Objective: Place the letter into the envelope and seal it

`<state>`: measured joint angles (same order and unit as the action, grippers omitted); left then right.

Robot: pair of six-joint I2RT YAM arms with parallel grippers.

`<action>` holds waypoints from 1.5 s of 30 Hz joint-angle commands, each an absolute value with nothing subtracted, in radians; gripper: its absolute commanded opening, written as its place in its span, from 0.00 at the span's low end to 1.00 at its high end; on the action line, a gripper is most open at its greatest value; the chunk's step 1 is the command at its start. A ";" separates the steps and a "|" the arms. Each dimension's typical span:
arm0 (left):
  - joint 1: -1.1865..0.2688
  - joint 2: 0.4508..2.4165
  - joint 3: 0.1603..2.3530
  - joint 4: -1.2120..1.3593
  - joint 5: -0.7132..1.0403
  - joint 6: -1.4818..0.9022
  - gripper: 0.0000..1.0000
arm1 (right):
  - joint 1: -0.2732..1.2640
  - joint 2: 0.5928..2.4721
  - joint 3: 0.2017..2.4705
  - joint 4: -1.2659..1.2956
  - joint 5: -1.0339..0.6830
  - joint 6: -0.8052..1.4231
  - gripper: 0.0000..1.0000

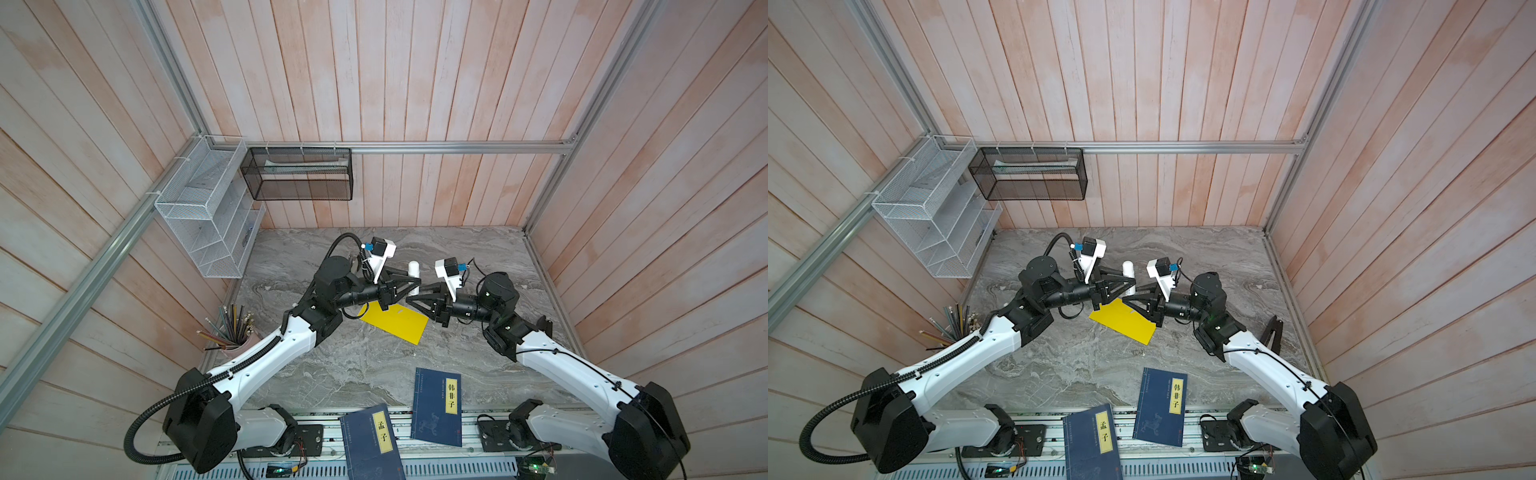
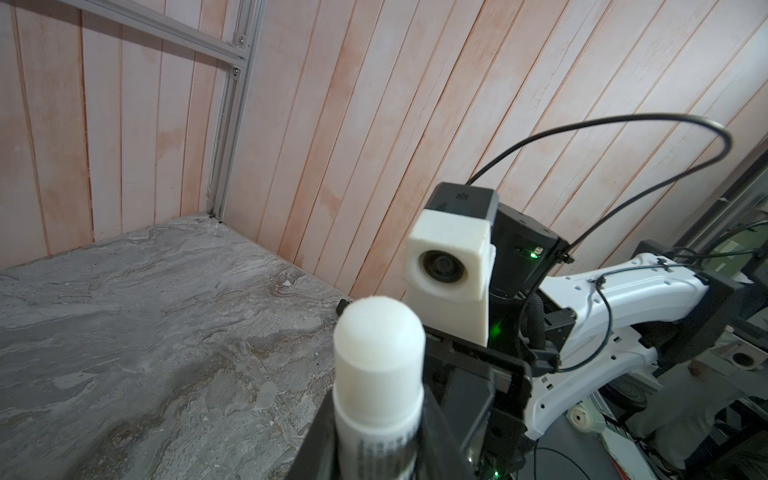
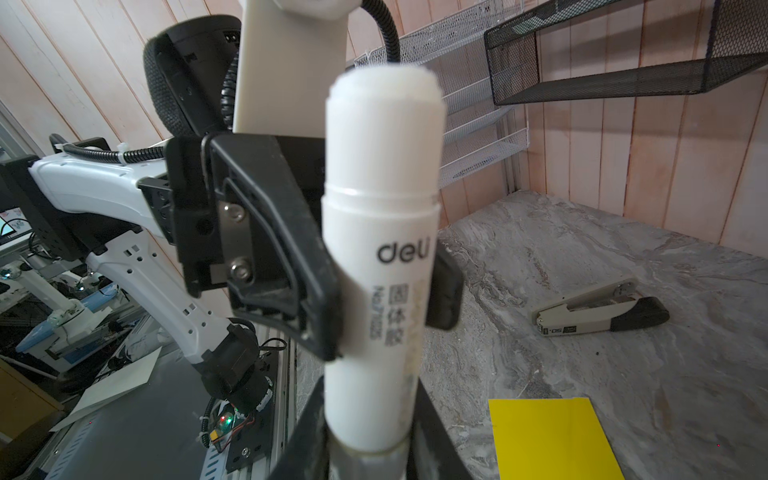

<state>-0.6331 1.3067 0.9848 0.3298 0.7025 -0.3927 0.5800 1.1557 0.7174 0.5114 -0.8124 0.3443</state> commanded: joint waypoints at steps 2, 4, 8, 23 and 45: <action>-0.638 1.282 0.970 0.349 0.691 -0.381 0.00 | 0.587 1.144 0.741 0.500 -0.787 0.328 0.00; -0.642 1.280 0.969 0.342 0.654 -0.377 0.00 | 0.598 1.135 0.745 0.477 -0.732 0.304 0.00; -0.657 1.275 0.968 0.317 0.561 -0.359 0.00 | 0.643 1.122 0.769 0.396 -0.554 0.228 0.00; -0.695 1.235 0.938 0.338 0.298 -0.345 0.00 | 0.956 1.185 0.881 0.249 0.323 -0.030 0.00; -0.532 1.266 1.020 0.256 0.669 -0.415 0.00 | 0.656 0.996 0.743 0.359 -0.663 0.171 0.71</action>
<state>-0.5423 1.2587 0.9871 0.2478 0.4961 -0.4129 0.7288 1.0061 0.8055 0.3119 -0.3214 0.0708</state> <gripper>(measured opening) 0.269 0.719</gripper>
